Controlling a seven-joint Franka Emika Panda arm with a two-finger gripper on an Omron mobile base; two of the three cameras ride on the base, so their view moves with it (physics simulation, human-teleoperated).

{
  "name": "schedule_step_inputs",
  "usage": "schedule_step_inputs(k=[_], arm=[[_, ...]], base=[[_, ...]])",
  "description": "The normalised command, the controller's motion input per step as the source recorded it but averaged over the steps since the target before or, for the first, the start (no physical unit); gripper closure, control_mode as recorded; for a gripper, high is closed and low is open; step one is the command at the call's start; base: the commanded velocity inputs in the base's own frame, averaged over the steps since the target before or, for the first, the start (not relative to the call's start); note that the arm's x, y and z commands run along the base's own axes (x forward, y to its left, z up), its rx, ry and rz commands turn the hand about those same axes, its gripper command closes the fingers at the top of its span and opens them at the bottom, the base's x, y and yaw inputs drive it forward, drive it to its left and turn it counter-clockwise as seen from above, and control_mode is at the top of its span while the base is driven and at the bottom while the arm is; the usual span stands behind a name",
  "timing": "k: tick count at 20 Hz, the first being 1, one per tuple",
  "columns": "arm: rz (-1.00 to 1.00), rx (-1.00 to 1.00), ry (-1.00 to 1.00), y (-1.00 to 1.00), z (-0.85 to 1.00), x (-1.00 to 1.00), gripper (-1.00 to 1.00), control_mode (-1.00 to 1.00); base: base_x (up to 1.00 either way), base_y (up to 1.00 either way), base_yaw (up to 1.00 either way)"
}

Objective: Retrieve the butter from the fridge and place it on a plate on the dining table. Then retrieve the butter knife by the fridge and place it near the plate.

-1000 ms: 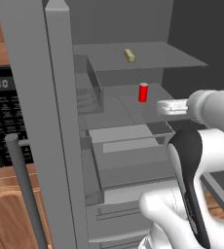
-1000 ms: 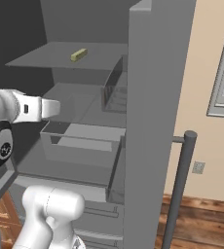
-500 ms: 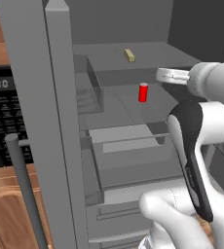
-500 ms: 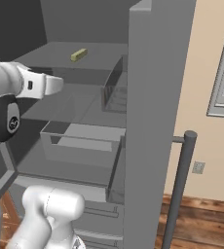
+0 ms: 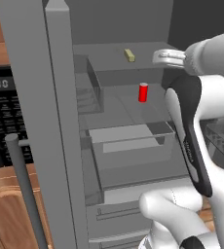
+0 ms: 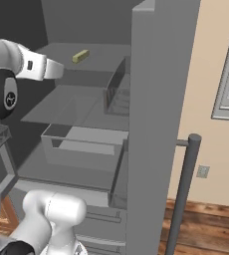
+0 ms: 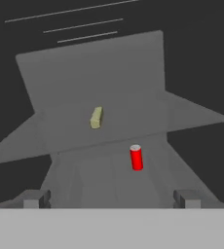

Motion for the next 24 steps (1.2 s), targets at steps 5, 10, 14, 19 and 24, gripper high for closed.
schedule_step_inputs(k=[5, 10, 14, 19, 24], arm=[[0.0, 0.0, 0.0, 0.09, -0.1, 0.37, -1.0, -1.0], [0.0, 0.0, 0.0, 0.12, -0.13, 0.45, -1.0, -1.0], [0.0, -0.01, 0.09, 0.18, 0.0, 0.56, -1.0, -1.0], [0.0, -0.08, 0.11, 0.11, 0.0, 0.5, -1.0, -1.0], [0.0, -0.06, 0.04, 0.02, -0.08, 0.61, -1.0, -1.0]], base=[[0.0, 0.0, 0.0], [0.0, 0.0, 0.0], [0.0, 0.0, 0.0], [0.0, 0.0, 0.0], [0.0, 0.0, 0.0]])
